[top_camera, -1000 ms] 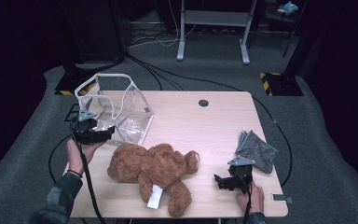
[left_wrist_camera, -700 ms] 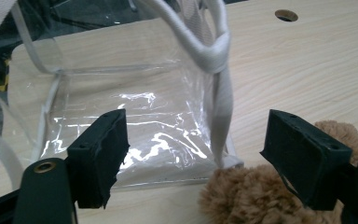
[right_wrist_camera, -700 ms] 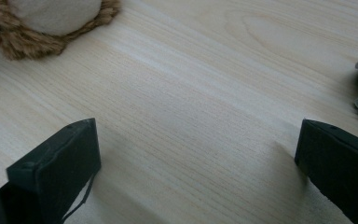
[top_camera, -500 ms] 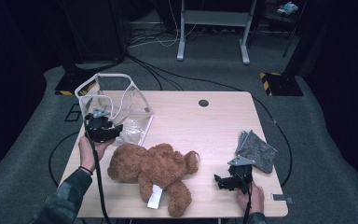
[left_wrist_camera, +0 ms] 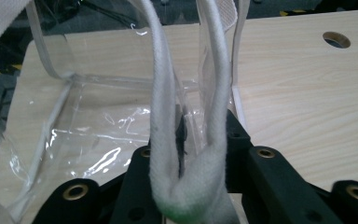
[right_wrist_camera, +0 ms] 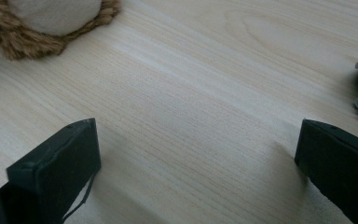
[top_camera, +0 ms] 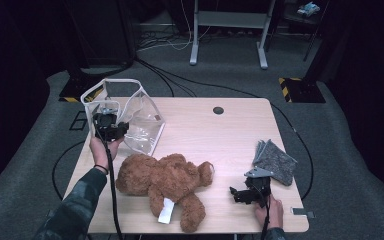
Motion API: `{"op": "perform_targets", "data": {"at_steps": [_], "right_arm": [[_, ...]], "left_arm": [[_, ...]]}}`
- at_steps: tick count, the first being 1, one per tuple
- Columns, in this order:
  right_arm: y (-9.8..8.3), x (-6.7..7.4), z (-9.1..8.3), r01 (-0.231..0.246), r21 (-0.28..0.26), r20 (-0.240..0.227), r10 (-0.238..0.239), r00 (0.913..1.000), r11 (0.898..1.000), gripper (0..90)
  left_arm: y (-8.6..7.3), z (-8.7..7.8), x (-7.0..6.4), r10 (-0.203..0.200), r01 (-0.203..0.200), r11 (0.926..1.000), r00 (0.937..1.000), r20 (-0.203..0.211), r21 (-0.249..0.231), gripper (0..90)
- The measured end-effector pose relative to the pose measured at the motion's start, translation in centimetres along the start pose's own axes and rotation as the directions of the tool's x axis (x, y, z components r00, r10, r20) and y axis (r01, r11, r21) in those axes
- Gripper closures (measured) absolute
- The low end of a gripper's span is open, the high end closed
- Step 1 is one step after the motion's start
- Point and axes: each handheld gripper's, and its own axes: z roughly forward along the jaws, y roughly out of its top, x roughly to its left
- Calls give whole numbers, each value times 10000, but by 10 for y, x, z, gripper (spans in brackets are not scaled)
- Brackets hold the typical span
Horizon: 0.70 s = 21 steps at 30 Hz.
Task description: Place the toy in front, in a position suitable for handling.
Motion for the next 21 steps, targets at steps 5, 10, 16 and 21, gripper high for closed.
{"op": "perform_targets", "data": {"at_steps": [5,10,16,21], "right_arm": [[0,0,0,5,1,0,-5,10000,10000,0],[0,0,0,5,5,1,-5,10000,10000,0],[0,0,0,-1,8,2,1,10000,10000,0],[0,0,0,-5,8,1,5,10000,10000,0]], "left_arm": [[9,5,1,-138,137,9998,9999,-95,-167,798],[17,11,2,-32,31,10000,9997,-250,-77,799],[25,24,2,214,-217,9998,9973,-700,-45,799],[32,31,5,27,-30,10000,9969,-791,-37,798]]}}
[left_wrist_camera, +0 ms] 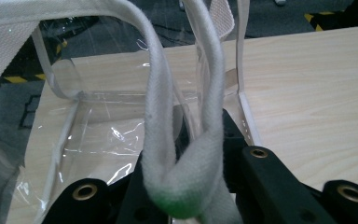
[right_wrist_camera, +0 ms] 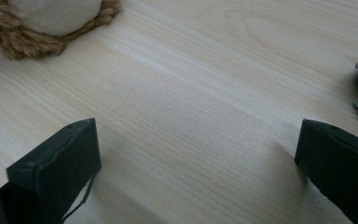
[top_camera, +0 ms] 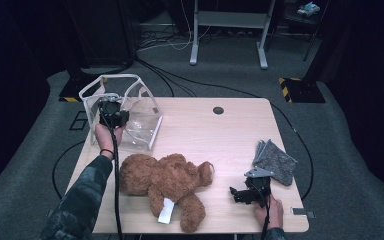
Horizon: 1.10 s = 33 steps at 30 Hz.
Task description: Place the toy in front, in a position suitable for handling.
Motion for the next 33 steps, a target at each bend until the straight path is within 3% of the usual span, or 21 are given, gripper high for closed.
{"op": "perform_targets", "data": {"at_steps": [10,12,13,15,23,30,33], "right_arm": [[0,0,0,13,-2,-6,-13,10000,10000,0],[0,0,0,9,-5,-4,-9,10000,10000,0],[0,0,0,11,-5,-5,-11,10000,10000,0],[0,0,0,13,-2,-5,-13,10000,10000,0],[0,0,0,1,-3,-7,-1,10000,10000,0],[0,0,0,12,-3,-12,-12,10000,10000,0],[0,0,0,5,-14,-33,-5,10000,10000,0]], "left_arm": [[13,14,-2,61,-57,9999,9991,-408,104,797],[16,17,-3,209,-198,9996,9979,-614,184,795],[17,18,-4,531,-510,9983,9954,-795,290,793],[18,21,-5,769,-744,9968,9925,-954,296,790],[32,33,-3,1086,-1012,9930,9846,-1372,602,781],[35,43,2,923,-825,9940,9848,-1471,713,774],[35,45,2,819,-720,9943,9878,-1322,783,760]]}}
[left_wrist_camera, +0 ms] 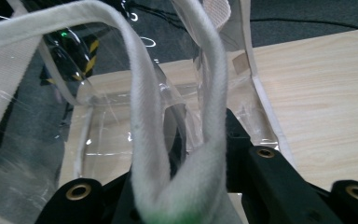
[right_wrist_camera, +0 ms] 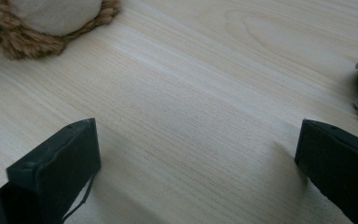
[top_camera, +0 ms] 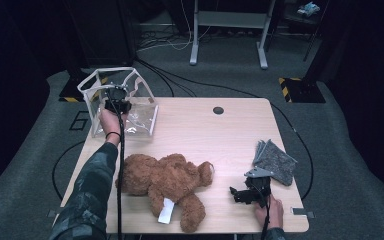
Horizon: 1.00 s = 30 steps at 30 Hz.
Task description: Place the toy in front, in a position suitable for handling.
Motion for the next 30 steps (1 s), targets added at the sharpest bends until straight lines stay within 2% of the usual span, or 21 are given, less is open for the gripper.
{"op": "perform_targets", "data": {"at_steps": [2,3,5,7,9,10,13,15,17,19,20,24,27,30], "right_arm": [[0,0,0,-1,0,-1,1,10000,10000,0],[0,0,0,3,0,-1,-3,10000,10000,0],[0,0,0,8,4,0,-8,10000,10000,0],[0,0,0,9,8,-1,-9,10000,10000,0],[0,0,0,11,5,0,-11,10000,10000,0],[0,0,0,8,5,-1,-8,10000,10000,0],[0,0,0,12,3,0,-12,10000,10000,0],[0,0,0,12,9,0,-12,10000,10000,0],[0,0,0,14,5,0,-14,10000,10000,0],[0,0,0,13,9,0,-13,10000,10000,0],[0,0,0,15,10,0,-15,10000,10000,0],[0,0,0,10,9,0,-10,10000,10000,0],[0,0,0,14,7,1,-14,10000,10000,0],[0,0,0,12,9,-1,-12,10000,10000,0]], "left_arm": [[-3,0,-3,131,-132,9999,9998,114,108,728],[-5,0,-3,86,-87,10000,9998,167,18,695],[-9,-1,-4,72,-78,9999,9983,573,94,622],[-12,-4,-5,145,-157,9998,9970,762,154,506],[-17,-6,-5,-247,244,9997,9952,944,44,422],[-19,-8,-4,-285,276,9996,9944,1017,105,392],[-28,-8,-4,-496,468,9986,9894,1366,236,374],[-35,-5,-4,-380,325,9988,9851,1676,357,435],[-39,-2,-4,-209,133,9990,9827,1840,422,617],[-40,1,-2,-336,278,9991,9799,1965,322,717],[-39,3,-2,-261,219,9995,9808,1933,242,747],[-37,7,-1,-238,209,9996,9822,1863,177,791],[-37,13,2,-457,457,9989,9814,1867,41,809],[-35,16,3,-529,532,9986,9840,1699,32,821]]}}
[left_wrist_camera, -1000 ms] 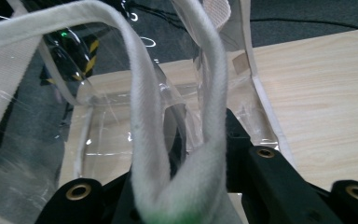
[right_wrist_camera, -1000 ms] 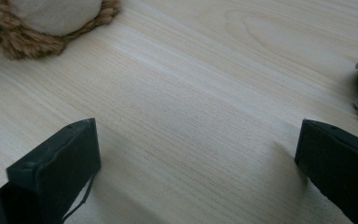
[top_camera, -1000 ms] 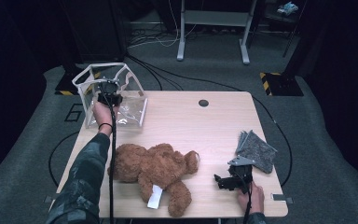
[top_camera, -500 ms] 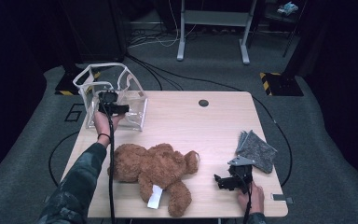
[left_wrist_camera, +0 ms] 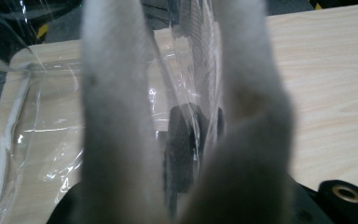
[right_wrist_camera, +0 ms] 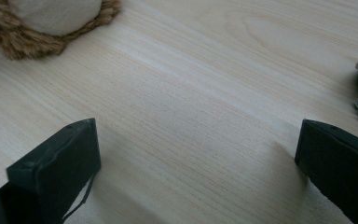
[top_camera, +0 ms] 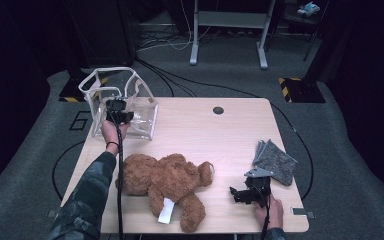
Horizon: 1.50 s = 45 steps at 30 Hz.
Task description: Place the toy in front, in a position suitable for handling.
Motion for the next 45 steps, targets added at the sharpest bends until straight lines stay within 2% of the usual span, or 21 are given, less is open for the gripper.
{"op": "perform_targets", "data": {"at_steps": [7,16,18,24,27,28,33,37,43,45], "right_arm": [[0,0,0,0,-10,4,0,10000,10000,0],[0,0,0,-28,4,-6,28,10000,10000,0],[0,0,0,-32,3,-2,32,10000,10000,0],[0,0,0,-7,-5,0,7,10000,10000,0],[0,0,0,-1,-4,-1,1,10000,10000,0],[0,0,0,-2,-2,-1,2,10000,10000,0],[0,0,0,0,-4,0,0,10000,10000,0],[0,0,0,-8,3,28,8,10000,10000,0],[0,0,0,-19,-3,42,19,10000,10000,0],[0,0,0,-27,-3,44,27,10000,10000,0]], "left_arm": [[10,7,1,-35,39,9999,9997,-245,150,825],[20,15,1,-356,361,9992,9990,-258,195,824],[22,16,1,-317,323,9992,9991,-264,216,822],[21,18,1,-448,449,9990,9989,-161,66,812],[22,15,1,-385,385,9992,9993,-19,66,746],[22,13,1,-269,268,9995,9996,58,165,702],[22,5,4,-204,167,9983,9975,670,550,453],[19,-6,7,-212,155,9987,9929,1170,489,314],[9,-19,11,-94,2,9981,9887,1498,613,214],[5,-23,12,154,-251,9977,9885,1507,626,189]]}}
